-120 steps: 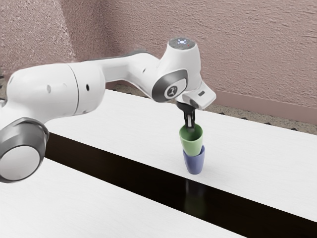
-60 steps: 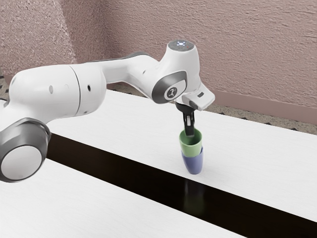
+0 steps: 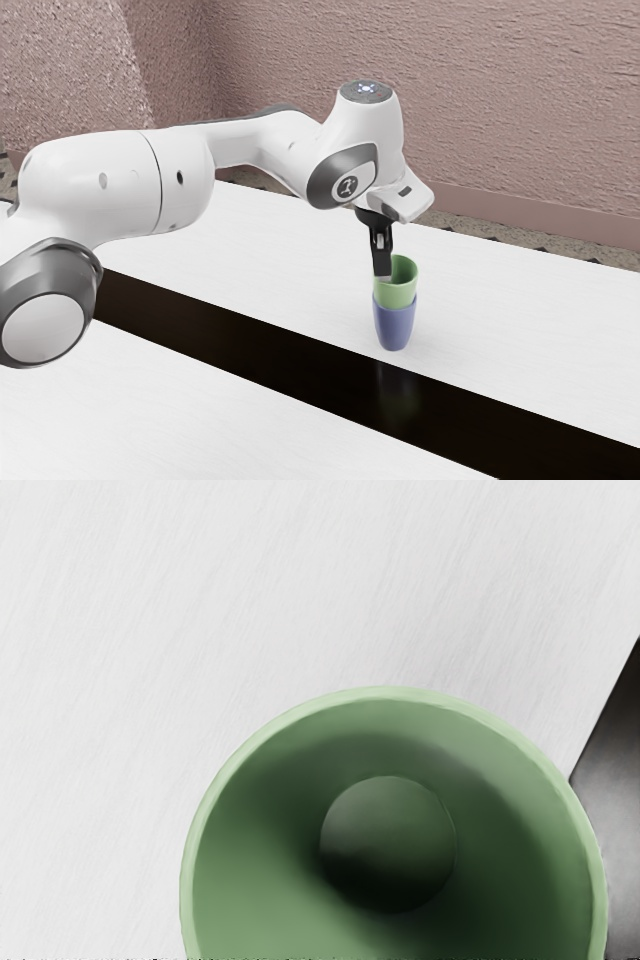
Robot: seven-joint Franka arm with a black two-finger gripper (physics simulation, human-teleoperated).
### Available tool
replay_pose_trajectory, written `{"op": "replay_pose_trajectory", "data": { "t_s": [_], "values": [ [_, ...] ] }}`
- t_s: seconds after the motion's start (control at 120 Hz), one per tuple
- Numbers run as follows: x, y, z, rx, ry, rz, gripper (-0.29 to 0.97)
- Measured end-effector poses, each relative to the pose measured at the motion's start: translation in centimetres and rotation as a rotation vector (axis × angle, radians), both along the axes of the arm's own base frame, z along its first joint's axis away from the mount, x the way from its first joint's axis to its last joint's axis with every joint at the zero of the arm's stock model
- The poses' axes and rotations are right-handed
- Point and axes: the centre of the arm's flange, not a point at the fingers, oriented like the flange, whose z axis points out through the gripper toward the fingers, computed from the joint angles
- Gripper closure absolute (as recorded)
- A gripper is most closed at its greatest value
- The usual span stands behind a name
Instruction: Place the left cup onto the right cup
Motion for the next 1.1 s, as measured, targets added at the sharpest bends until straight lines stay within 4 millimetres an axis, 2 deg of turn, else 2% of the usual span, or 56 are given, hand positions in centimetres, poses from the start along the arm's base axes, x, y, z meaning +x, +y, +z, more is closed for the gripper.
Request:
{"op": "replay_pose_trajectory", "data": {
  "t_s": [0.208, 0.475, 0.717, 0.808, 0.942, 1.008, 1.1],
  "values": [
    [-0.5, 0.5, 1.8, 0.007, 0.000, 0.000, 0.01],
    [-2.2, 4.1, 6.7, 0.034, 0.037, 0.035, 0.00],
    [-4.8, 11.5, 10.6, 0.061, 0.082, 0.118, 0.00],
    [-5.7, 15.4, 11.8, 0.073, 0.100, 0.169, 0.00],
    [-7.8, 20.9, 14.1, 0.070, 0.102, 0.240, 0.00],
    [-8.9, 22.3, 15.0, 0.068, 0.101, 0.256, 0.00],
    [-9.4, 22.8, 15.3, 0.071, 0.106, 0.258, 0.00]
  ]
}}
